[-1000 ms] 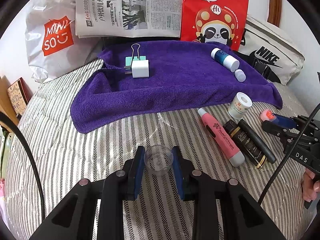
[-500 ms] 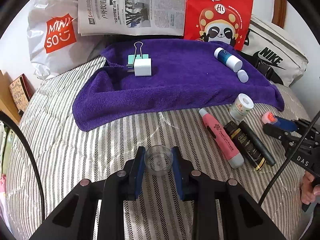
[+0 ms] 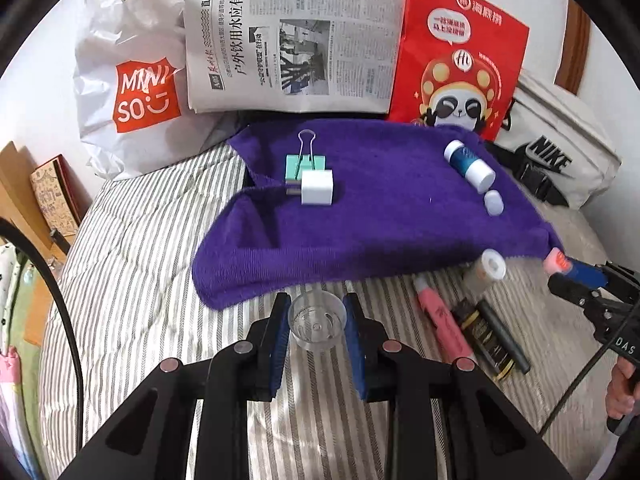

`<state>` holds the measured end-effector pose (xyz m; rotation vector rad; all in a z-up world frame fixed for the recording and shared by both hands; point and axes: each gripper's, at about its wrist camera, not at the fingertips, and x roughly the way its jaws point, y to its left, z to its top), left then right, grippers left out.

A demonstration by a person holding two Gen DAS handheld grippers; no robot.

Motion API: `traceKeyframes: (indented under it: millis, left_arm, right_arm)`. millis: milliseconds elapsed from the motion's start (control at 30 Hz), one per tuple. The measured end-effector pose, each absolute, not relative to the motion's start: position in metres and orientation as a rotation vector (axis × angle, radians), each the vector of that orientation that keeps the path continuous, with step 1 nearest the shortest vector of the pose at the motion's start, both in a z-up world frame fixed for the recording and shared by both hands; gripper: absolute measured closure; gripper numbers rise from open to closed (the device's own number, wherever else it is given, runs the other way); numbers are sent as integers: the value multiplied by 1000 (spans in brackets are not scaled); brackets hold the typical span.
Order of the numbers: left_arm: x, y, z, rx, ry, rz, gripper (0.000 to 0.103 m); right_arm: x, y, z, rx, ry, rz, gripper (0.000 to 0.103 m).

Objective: Organize rigid objects
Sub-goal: 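Carry the cup and Vaseline tin onto the purple towel and open both tools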

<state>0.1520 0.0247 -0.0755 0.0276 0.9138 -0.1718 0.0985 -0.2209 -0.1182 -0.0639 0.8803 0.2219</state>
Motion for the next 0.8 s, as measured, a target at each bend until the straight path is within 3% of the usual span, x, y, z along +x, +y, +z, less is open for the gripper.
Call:
traceKeyframes:
  millis: [200,800]
  left_arm:
    - [174,32,-70,-33,910,-186,78]
    - [192,50,-79,-107,911,-198,78]
  right_arm:
    - [132,-231,-107,-35,896,172,66]
    - [217,-224,-156,-48,1167,108,66]
